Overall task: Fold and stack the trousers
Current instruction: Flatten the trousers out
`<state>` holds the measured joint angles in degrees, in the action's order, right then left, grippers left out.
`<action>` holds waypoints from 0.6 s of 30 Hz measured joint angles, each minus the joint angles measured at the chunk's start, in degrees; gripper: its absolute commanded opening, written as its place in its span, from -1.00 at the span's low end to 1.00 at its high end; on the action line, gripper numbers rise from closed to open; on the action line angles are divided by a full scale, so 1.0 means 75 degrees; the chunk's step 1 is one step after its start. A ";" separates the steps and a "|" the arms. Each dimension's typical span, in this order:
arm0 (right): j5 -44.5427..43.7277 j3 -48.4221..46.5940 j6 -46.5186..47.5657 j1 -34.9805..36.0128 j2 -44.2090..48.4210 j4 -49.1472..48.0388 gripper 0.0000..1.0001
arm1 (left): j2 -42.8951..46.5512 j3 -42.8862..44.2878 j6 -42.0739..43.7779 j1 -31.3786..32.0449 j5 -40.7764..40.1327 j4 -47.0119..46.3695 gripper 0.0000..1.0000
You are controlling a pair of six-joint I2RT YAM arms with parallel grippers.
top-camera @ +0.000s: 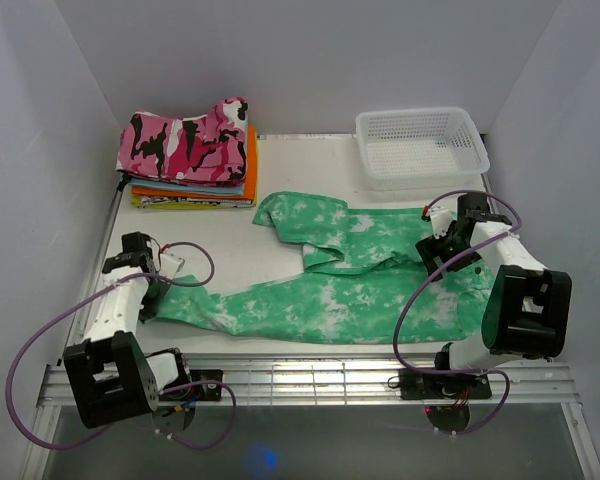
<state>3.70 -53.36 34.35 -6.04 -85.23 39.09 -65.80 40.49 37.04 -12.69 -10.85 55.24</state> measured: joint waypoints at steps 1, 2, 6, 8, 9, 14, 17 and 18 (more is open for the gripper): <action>-0.0020 0.0000 0.0032 0.0000 0.0020 0.0003 0.84 | 0.0026 -0.0079 0.0146 -0.0131 -0.0076 -0.0017 -1.00; -0.0038 0.0000 0.0055 0.0000 0.0038 0.0006 0.84 | 0.0058 -0.0154 0.0318 -0.0259 -0.0134 -0.0050 -1.00; -0.0090 0.0000 0.0102 0.0000 0.0064 0.0029 0.84 | 0.0178 -0.0525 0.1075 -0.0726 -0.0417 -0.0545 -0.86; -0.0114 0.0003 0.0111 0.0000 0.0067 0.0035 0.84 | 0.0058 -0.0589 0.1396 -0.1049 -0.0475 -0.0752 -0.52; -0.0134 0.0003 0.0114 0.0000 0.0067 0.0038 0.84 | -0.0111 -0.0533 0.1577 -0.1297 -0.0434 -0.0839 -0.36; -0.0096 0.0003 0.0169 0.0000 0.0119 0.0152 0.89 | -0.0857 0.0991 0.1935 -0.1912 0.0373 -0.0431 0.32; 0.0224 -0.0026 0.0318 -0.0003 0.0321 0.0399 0.92 | -0.0970 0.2308 0.1961 -0.1923 0.1279 -0.0312 0.39; 0.0350 -0.0055 0.0373 -0.0003 0.0408 0.0501 0.92 | -0.0982 0.2600 0.1961 -0.1923 0.1486 -0.0315 0.40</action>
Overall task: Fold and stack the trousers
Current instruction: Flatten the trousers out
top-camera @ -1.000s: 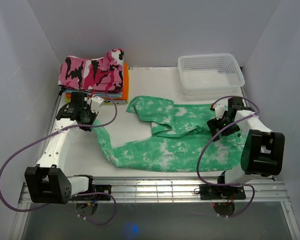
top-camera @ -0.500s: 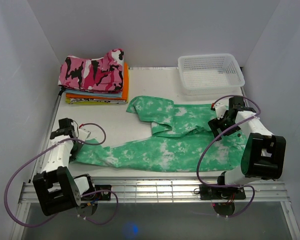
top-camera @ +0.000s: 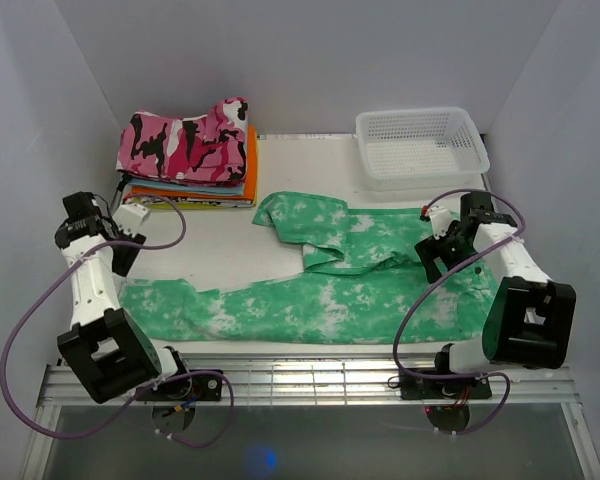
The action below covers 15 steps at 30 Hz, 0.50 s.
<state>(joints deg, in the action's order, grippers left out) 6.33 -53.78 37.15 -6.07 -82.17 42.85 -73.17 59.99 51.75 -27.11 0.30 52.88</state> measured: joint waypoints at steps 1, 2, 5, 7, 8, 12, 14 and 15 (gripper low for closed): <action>0.0128 -0.0064 0.0076 -0.0006 0.0073 0.0134 0.92 | -0.0055 0.0303 -0.0009 0.0009 0.0236 0.0044 0.40; 0.0230 -0.0128 0.0122 -0.0006 0.0140 0.0216 0.93 | -0.0149 0.0510 -0.0020 0.0009 0.0399 0.0090 0.40; 0.0653 -0.0411 0.0335 -0.0012 0.0309 0.0472 0.92 | -0.0644 0.0761 -0.0055 0.0015 0.0854 0.0169 0.39; 0.0898 -0.0513 0.0428 -0.0012 0.0376 0.0551 0.91 | -0.1023 0.0766 -0.0134 0.0093 0.1093 0.0289 0.34; 0.1020 -0.0557 0.0463 -0.0012 0.0382 0.0589 0.88 | -0.1209 0.0764 -0.0219 0.0189 0.1151 0.0341 0.29; 0.1335 -0.0726 0.0478 -0.0012 0.0259 0.0740 0.79 | -0.1693 0.0764 -0.0653 0.0979 0.1585 0.0318 0.28; 0.1434 -0.0863 0.0449 -0.0009 0.0055 0.0778 0.76 | -0.1708 0.0769 -0.0959 0.1606 0.1786 0.0195 0.29; 0.1463 -0.0909 0.0428 -0.0012 -0.0029 0.0775 0.76 | -0.1702 0.0816 -0.1128 0.1976 0.1888 0.0090 0.29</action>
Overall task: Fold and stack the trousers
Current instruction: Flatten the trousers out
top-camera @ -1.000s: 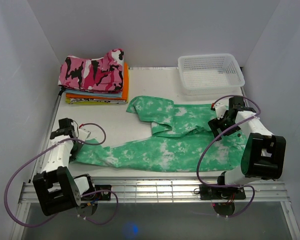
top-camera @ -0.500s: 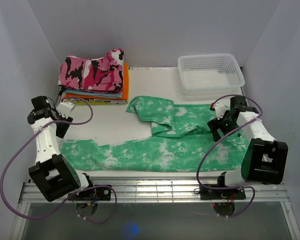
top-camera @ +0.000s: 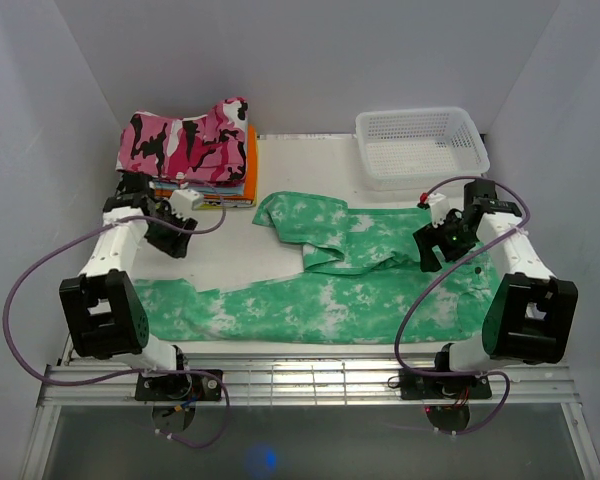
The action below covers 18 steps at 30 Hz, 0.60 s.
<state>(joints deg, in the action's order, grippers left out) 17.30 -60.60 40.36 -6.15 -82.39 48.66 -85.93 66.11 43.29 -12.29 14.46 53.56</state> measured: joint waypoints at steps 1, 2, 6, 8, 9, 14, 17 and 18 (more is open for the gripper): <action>0.0012 -0.0038 -0.0050 0.0000 -0.0076 -0.0015 0.75 | -0.0023 0.0108 -0.0207 0.0446 0.0111 -0.0102 0.29; 0.0015 -0.0082 -0.0131 0.0000 -0.0149 -0.0006 0.74 | -0.0096 0.0289 -0.0417 0.0901 0.0221 -0.0210 0.30; 0.0003 -0.0358 -0.0443 0.0000 -0.0414 -0.0038 0.74 | -0.1008 0.1676 -0.1376 0.2559 0.0417 -0.0752 0.28; -0.0122 -0.0423 -0.0595 0.0000 -0.0481 -0.0122 0.74 | -0.1816 0.2585 -0.1918 0.3174 0.0364 -0.1005 0.16; -0.0213 -0.0431 -0.0656 0.0000 -0.0513 -0.0146 0.73 | -0.2183 0.2906 -0.2157 0.3357 0.0353 -0.1180 0.14; -0.0629 -0.0423 -0.0871 0.0000 -0.0597 -0.0265 0.73 | -0.3838 0.3719 -0.3611 0.3733 -0.0105 -0.1950 0.05; -0.0731 -0.0396 -0.1020 0.0000 -0.0595 -0.0321 0.73 | -0.4316 0.3719 -0.4371 0.3780 -0.0568 -0.2145 0.04; -0.0749 -0.0391 -0.1058 0.0000 -0.0595 -0.0321 0.74 | -0.4371 0.3719 -0.4532 0.3803 -0.0670 -0.2192 0.07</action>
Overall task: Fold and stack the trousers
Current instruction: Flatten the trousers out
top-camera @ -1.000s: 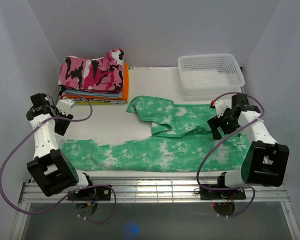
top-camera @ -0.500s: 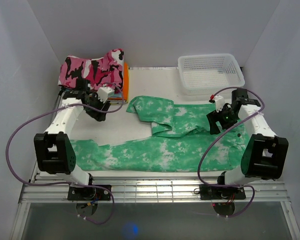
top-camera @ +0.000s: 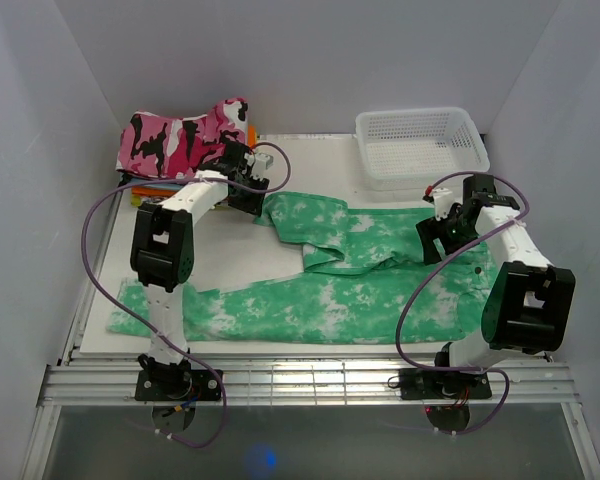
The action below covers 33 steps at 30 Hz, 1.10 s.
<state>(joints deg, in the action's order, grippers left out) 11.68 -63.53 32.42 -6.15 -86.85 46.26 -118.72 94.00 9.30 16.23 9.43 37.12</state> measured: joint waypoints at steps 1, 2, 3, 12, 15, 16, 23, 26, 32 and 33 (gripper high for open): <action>-0.0017 0.0006 -0.0038 0.0000 0.0000 -0.0003 0.73 | -0.0038 0.0000 -0.0198 0.0041 -0.0128 -0.0050 0.09; -0.0044 0.0017 -0.0073 0.0000 0.0003 -0.0017 0.74 | -0.0064 0.0000 -0.0388 0.0085 -0.0239 -0.0105 0.10; -0.0073 0.0041 -0.0085 0.0000 0.0012 -0.0029 0.74 | -0.0079 0.0000 -0.0583 0.0125 -0.0361 -0.0178 0.10; -0.0248 0.0242 -0.0108 0.0000 0.0026 -0.0076 0.73 | -0.0504 0.0000 -0.1644 0.0391 -0.0714 -0.0388 0.09; -0.0335 0.0329 -0.0102 0.0000 0.0029 -0.0169 0.74 | -0.0513 -0.0099 -0.1766 0.0425 -0.0868 -0.0434 0.10; -0.0344 0.0344 -0.0099 0.0000 0.0029 -0.0178 0.73 | -0.0516 -0.0125 -0.1784 0.0428 -0.0909 -0.0452 0.09; -0.0373 0.0350 -0.0067 0.0000 0.0026 -0.0254 0.74 | -0.0321 -0.0557 -0.1906 0.0440 -0.0877 -0.0615 -0.92; -0.0379 0.0350 -0.0038 0.0000 0.0015 -0.0283 0.73 | -0.0181 -0.0714 -0.1816 0.0446 -0.0848 -0.0551 -1.00; -0.0664 0.0557 0.0157 0.0000 -0.0017 -0.0641 0.68 | 0.0455 -0.1128 -0.1119 0.0420 -0.0985 0.0210 -1.00; -0.0796 0.0650 0.0181 0.0000 -0.0058 -0.0729 0.68 | 0.0691 -0.1209 -0.0901 0.0396 -0.1058 0.0393 -1.00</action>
<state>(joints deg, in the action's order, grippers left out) 5.72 -58.65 33.78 -6.15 -87.29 40.80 -113.54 84.93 2.55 19.20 1.50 40.07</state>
